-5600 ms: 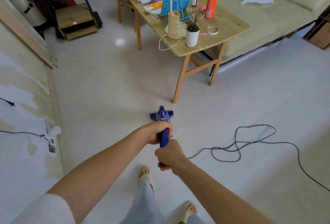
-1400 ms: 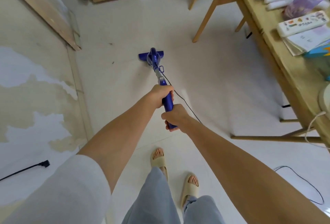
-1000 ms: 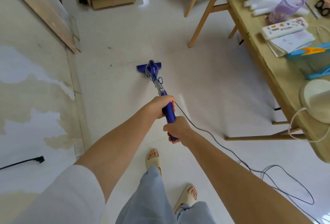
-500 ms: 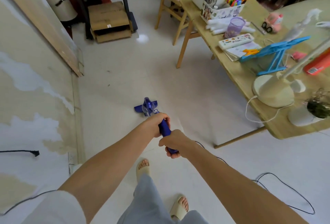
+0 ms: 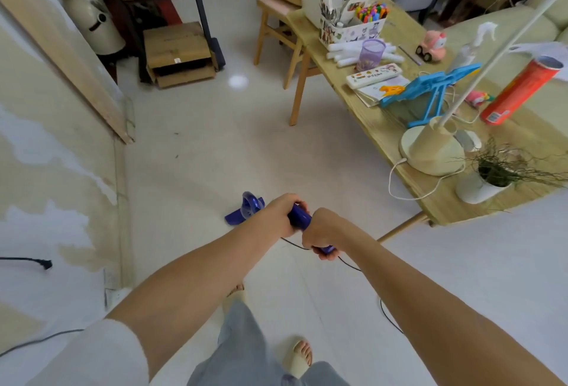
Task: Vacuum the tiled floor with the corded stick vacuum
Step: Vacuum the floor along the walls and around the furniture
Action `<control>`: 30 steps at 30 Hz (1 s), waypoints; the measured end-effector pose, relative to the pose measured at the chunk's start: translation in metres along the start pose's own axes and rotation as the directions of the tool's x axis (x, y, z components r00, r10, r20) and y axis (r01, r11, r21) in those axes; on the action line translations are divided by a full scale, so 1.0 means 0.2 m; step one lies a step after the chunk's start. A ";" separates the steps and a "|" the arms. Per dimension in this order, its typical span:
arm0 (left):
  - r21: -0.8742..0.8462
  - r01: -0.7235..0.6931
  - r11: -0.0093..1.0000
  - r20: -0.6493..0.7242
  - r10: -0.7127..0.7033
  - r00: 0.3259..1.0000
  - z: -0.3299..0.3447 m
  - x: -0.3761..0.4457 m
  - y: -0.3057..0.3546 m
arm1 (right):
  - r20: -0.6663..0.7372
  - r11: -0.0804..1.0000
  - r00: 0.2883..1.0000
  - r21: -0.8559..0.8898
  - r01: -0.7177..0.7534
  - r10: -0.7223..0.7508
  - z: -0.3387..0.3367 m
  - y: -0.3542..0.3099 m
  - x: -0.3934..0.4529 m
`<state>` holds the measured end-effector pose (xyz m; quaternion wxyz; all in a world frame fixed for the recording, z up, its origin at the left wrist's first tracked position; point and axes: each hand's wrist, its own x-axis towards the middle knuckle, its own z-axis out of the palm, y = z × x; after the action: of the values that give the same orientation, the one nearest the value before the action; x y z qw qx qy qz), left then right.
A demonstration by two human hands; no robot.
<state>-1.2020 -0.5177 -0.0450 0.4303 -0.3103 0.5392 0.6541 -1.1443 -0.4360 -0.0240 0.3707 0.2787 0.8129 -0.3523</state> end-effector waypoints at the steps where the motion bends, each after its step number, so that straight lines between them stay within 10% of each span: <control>1: 0.006 0.008 1.000 -0.003 -0.008 1.000 0.00 0.00 0.01 | 0.001 1.000 1.000 -0.005 0.007 -0.007 0.00 -0.01 0.01; 30: 0.102 -0.080 0.992 -0.108 0.091 0.990 -0.80 1.04 1.13 | 0.170 0.965 0.985 0.260 -0.025 -0.021 0.16 -1.21 1.13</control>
<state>-1.5050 -0.6359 -0.1638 0.3854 -0.3017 0.6067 0.6264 -1.4329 -0.5621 -0.1321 0.3998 0.2945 0.7242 -0.4785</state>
